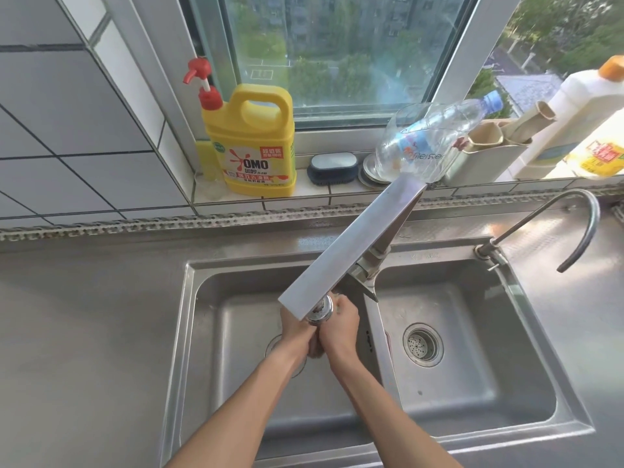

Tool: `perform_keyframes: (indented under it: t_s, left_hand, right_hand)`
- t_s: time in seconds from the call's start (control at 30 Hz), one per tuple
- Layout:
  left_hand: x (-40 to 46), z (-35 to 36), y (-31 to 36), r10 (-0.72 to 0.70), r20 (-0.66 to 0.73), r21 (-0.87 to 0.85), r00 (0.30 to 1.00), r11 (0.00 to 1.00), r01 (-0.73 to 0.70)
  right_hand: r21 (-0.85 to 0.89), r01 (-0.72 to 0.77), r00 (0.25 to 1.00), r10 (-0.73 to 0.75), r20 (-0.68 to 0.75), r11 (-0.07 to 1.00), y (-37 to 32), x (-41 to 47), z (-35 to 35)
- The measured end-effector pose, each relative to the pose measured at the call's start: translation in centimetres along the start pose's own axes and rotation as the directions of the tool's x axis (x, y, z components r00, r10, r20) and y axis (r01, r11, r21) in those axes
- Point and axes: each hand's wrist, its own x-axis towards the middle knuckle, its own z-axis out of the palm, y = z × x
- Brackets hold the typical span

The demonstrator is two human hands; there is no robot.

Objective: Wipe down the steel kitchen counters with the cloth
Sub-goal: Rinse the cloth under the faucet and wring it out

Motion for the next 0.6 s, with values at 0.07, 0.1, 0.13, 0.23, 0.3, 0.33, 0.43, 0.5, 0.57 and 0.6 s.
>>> perform_keyframes:
  t_s: [0.07, 0.1, 0.13, 0.23, 0.3, 0.33, 0.43, 0.5, 0.57, 0.6]
  left_hand:
    - [1.0, 0.1, 0.2, -0.055, -0.01, -0.14, 0.998, 0.989, 0.053]
    - [1.3, 0.2, 0.4, -0.087, 0.023, -0.193, 0.996, 0.977, 0.09]
    - [1.4, 0.3, 0.4, -0.097, 0.065, -0.22, 0.993, 0.969, 0.11]
    - [0.5, 1.4, 0.4, -0.028, 0.117, -0.164, 0.993, 0.985, 0.047]
    - [-0.2, 1.6, -0.2, -0.005, 0.03, -0.083, 1.0, 0.997, 0.007]
    - [-0.6, 1.6, -0.3, -0.004, -0.025, -0.051, 1.0, 0.999, 0.003]
    - [-1.0, 0.9, -0.1, 0.042, -0.061, 0.059, 0.997, 0.997, -0.038]
    - [-0.9, 0.0, 1.0, 0.027, -0.005, 0.001, 1.0, 1.0, -0.027]
    - [0.2, -1.0, 2.0, -0.073, 0.05, -0.169, 0.996, 0.982, 0.081]
    - [0.7, -1.4, 2.3, -0.113, 0.059, -0.18, 0.992, 0.976, 0.121]
  right_hand:
    - [0.03, 0.062, 0.997, -0.063, 0.037, 0.998, 0.6, -1.2, -0.2]
    - [0.03, 0.088, 0.995, -0.089, 0.04, 0.996, 0.7, -1.5, -0.2]
    - [0.024, 0.098, 0.994, -0.099, 0.036, 0.995, 0.7, -1.5, -0.3]
    - [-0.008, 0.067, 0.997, -0.067, -0.04, 0.998, -0.6, 0.3, -0.4]
    - [-0.049, 0.028, 0.997, -0.031, -0.075, 0.998, -1.3, 1.8, -0.5]
    - [-0.053, 0.008, 0.997, -0.012, -0.075, 0.999, -1.5, 2.5, -0.4]
    - [-0.033, -0.026, 0.998, 0.025, -0.053, 0.999, -1.1, 2.7, 0.1]
    - [-0.034, 0.008, 1.0, -0.008, -0.018, 0.999, -0.6, 1.0, 0.7]
    - [-0.064, 0.09, 0.994, -0.086, 0.069, 0.994, -0.2, -1.0, 1.3]
    - [-0.074, 0.113, 0.99, -0.105, 0.094, 0.991, -0.2, -1.8, 1.6]
